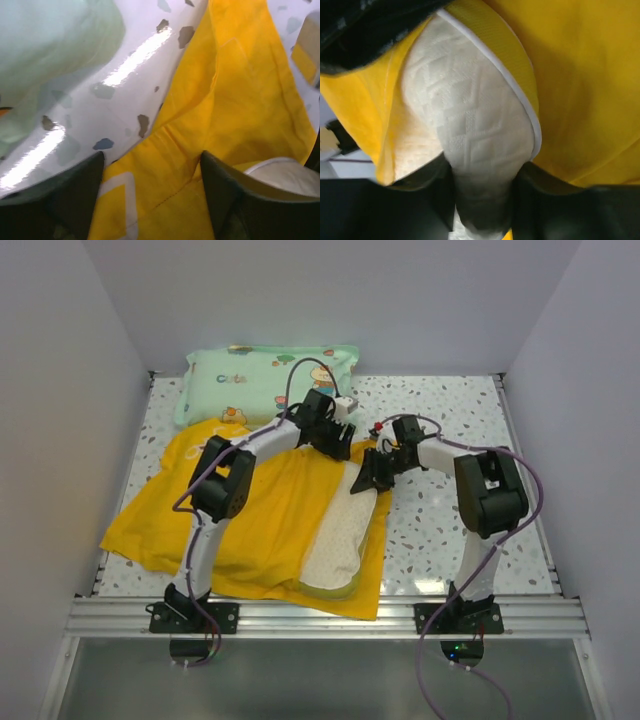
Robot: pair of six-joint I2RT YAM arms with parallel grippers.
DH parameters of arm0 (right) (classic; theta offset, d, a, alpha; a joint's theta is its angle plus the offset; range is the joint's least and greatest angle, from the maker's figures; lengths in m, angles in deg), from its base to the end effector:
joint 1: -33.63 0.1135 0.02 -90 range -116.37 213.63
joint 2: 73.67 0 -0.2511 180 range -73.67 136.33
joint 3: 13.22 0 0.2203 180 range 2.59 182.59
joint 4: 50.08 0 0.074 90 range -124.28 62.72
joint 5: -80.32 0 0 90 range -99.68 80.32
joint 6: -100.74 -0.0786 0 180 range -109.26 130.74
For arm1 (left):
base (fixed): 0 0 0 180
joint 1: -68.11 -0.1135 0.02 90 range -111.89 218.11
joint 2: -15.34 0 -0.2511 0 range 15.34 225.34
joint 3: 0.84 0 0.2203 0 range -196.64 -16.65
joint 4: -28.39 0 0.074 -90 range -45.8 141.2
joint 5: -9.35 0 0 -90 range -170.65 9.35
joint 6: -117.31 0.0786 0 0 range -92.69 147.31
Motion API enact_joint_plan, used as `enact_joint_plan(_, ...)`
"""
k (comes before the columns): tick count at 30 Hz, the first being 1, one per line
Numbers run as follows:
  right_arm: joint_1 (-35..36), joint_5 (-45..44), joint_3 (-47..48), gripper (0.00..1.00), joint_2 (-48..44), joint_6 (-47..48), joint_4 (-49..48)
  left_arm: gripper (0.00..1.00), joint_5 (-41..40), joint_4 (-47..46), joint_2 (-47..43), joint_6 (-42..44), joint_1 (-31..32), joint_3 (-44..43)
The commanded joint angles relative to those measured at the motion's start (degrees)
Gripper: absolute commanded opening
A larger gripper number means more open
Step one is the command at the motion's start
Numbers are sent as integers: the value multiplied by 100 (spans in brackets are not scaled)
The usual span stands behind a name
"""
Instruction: Put the pillow into the pillowcase
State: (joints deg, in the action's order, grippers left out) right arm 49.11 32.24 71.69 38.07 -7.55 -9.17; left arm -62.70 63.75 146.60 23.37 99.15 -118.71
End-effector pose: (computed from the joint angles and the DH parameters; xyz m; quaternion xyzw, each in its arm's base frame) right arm 0.3327 0.1466 0.1247 -0.0466 0.9177 0.3882 0.0705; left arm 0.4142 -0.2775 0.1394 0.2700 0.8858 -0.2438 0.2880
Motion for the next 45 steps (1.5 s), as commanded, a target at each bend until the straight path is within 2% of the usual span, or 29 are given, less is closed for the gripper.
enact_joint_plan(1,-19,-122,-309,27,-469,123,-531,57,199,-302,153,-212,138,81)
enact_joint_plan(3,-19,-78,-406,7,-644,193,-725,21,409,-372,180,-421,138,20)
enact_joint_plan(4,-19,-52,-467,0,-723,211,-1057,0,611,-625,111,-519,121,20)
enact_joint_plan(8,68,27,-967,0,-1320,211,-2183,0,1928,-2039,-267,-1632,138,168)
enact_joint_plan(9,103,10,-1038,0,-1531,220,-2385,0,2401,-2826,-311,-2454,164,204)
enact_joint_plan(11,279,36,-1048,0,-1708,448,-2625,0,2668,-3481,-321,-3249,304,178)
enact_joint_plan(12,340,45,-1004,0,-1761,509,-2572,0,2817,-3806,-294,-3984,358,178)
enact_joint_plan(13,428,19,-969,0,-1874,571,-2528,0,2836,-4375,-242,-4330,419,169)
enact_joint_plan(17,490,-77,-1108,0,-2314,913,-2229,0,2802,-5653,-162,-5903,779,449)
enact_joint_plan(21,499,-595,-1548,0,-2999,1371,-2387,0,2442,-6724,-66,-6820,991,740)
enact_joint_plan(25,508,-1070,-1935,0,-3124,1695,-2800,0,2309,-7079,145,-7208,1096,705)
enact_joint_plan(26,499,-1471,-1962,0,-2984,1749,-2835,0,2309,-7070,189,-7121,1114,644)
enact_joint_plan(28,282,-1703,-2041,0,-2852,1793,-3097,0,2353,-6633,285,-6788,1070,513)
enact_joint_plan(29,132,-1669,-2024,0,-2755,1802,-3160,10,2353,-6352,277,-6281,905,425)
enact_joint_plan(30,-26,-1503,-1936,0,-2546,1802,-3143,25,2301,-5889,112,-6033,781,450)
enact_joint_plan(31,-324,-1493,-1674,0,-2413,1793,-2865,48,2257,-5658,-12,-5769,632,529)
enact_joint_plan(32,-501,-1423,-1550,0,-2299,1793,-2749,57,2178,-5438,-161,-5227,309,712)
enact_joint_plan(33,-764,-1179,-1436,0,-2097,2002,-2539,69,2151,-4931,-519,-4900,149,801)
enact_joint_plan(35,-906,-1168,-1137,0,-1964,2381,-2309,73,2212,-4401,-969,-3892,-247,1082)
enact_joint_plan(37,-951,-1045,-691,0,-1674,2837,-1861,78,2343,-3838,-1742,-3352,-598,1554)
enact_joint_plan(38,-951,-984,-513,0,-1534,2883,-1755,79,2344,-3558,-1997,-2714,-704,1671)
enact_joint_plan(40,-916,-896,91,0,-1027,2735,-1465,83,2266,-2591,-2726,-2078,-1081,1951)
enact_joint_plan(41,-890,-895,338,9,-823,2638,-1325,84,2074,-1970,-2929,-1475,-1231,1988)
enact_joint_plan(43,-758,-921,1170,27,-279,2506,-509,87,1853,-1054,-3343,-796,-1617,1945)
enact_joint_plan(44,-758,-913,1367,36,-215,2435,-245,86,1399,-597,-3422,17,-1663,1857)
enact_joint_plan(45,-818,-948,1465,51,-206,2374,149,85,1169,312,-3554,434,-1663,1787)
